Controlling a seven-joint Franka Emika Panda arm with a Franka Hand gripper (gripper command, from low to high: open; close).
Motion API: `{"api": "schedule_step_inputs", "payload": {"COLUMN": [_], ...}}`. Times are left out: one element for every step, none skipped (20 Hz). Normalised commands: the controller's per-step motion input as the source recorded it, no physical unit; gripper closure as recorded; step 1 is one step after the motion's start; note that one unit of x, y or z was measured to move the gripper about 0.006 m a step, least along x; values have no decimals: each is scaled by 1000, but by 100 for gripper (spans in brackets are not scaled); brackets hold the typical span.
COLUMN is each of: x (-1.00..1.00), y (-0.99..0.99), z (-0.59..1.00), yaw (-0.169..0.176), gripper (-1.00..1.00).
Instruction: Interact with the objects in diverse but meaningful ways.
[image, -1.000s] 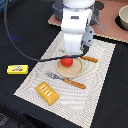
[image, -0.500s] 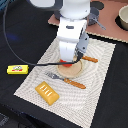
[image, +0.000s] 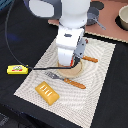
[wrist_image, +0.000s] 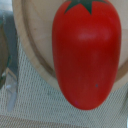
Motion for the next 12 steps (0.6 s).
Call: {"api": "schedule_step_inputs", "payload": {"x": [0, 0, 0, 0, 0, 0, -14, -9, -9, 0, 0, 0], "y": [54, 26, 11, 6, 9, 0, 0, 0, 0, 0, 0, 0], "z": [-191, -217, -220, -226, -240, -246, -263, -260, -257, -203, -160, -134], "yaw": [0, 0, 0, 0, 0, 0, 0, 0, 0, 0, 0, 0], "gripper": [-100, -100, -100, -100, -100, -100, -100, -100, -100, -100, -100, -100]}}
